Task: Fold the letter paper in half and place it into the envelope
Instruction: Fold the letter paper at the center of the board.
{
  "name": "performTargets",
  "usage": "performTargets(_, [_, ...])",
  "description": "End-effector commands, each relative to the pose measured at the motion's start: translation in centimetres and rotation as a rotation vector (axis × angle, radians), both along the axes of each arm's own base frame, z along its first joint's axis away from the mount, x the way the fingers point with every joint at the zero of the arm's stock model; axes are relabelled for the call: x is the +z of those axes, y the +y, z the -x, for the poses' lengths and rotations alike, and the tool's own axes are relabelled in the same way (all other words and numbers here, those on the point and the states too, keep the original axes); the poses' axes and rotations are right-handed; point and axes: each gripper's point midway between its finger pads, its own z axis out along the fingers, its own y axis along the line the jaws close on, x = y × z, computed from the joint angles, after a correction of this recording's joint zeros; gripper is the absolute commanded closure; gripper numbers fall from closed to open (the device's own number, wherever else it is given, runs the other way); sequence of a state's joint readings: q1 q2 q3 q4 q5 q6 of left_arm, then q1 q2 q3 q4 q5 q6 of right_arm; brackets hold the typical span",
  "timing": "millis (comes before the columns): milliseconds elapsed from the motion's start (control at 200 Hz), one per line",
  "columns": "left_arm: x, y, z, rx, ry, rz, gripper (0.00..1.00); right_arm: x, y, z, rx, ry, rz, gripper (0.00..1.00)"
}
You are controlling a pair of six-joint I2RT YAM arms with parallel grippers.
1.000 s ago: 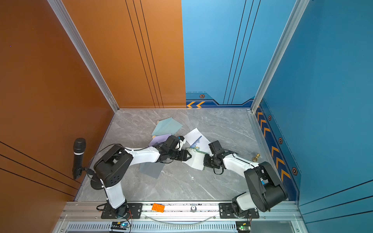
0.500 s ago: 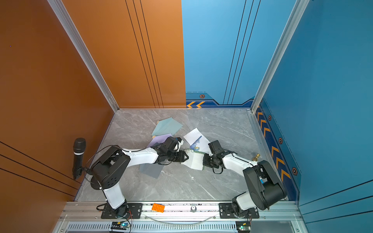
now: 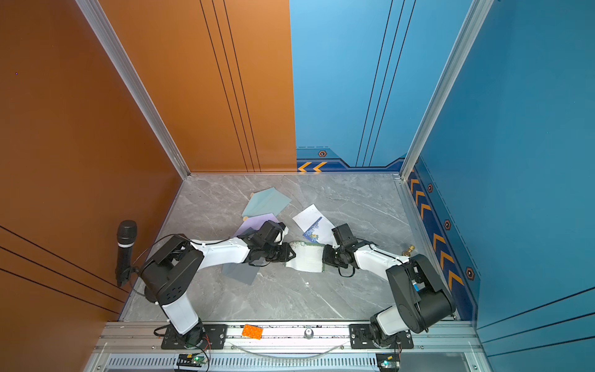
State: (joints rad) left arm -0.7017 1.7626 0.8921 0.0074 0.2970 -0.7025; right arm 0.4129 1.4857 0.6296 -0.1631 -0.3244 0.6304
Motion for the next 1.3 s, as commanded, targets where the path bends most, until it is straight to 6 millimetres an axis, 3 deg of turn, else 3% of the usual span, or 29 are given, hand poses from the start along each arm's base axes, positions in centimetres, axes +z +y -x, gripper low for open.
performTargets(0, [-1.8,2.6,1.7,0.033,0.085,-0.092,0.69,-4.6,-2.7,5.0,-0.022,0.221,0.129,0.85])
performTargets(330, [-1.0,2.2,1.3,0.029,0.070,-0.078,0.76,-4.6,-2.4,5.1,-0.008,0.224,0.117,0.85])
performTargets(471, [-0.9,2.2,1.0,0.011,0.062,-0.098,0.82,-3.6,-2.0,4.6,0.014,0.187,0.094,0.85])
performTargets(711, [0.1,1.9,0.3,-0.039,0.032,-0.153,0.82,-0.2,-1.9,3.8,0.057,0.104,0.100,0.84])
performTargets(1036, [1.5,0.3,-0.9,-0.147,-0.019,-0.186,0.82,4.9,0.9,2.6,0.153,-0.036,-0.050,0.83])
performTargets(1141, [1.5,0.3,-1.2,-0.179,-0.032,-0.208,0.82,5.4,1.5,2.2,0.180,-0.058,-0.067,0.83])
performTargets(1297, [1.6,0.3,-1.6,-0.211,-0.042,-0.245,0.82,4.2,1.8,1.5,0.193,-0.030,-0.047,0.83])
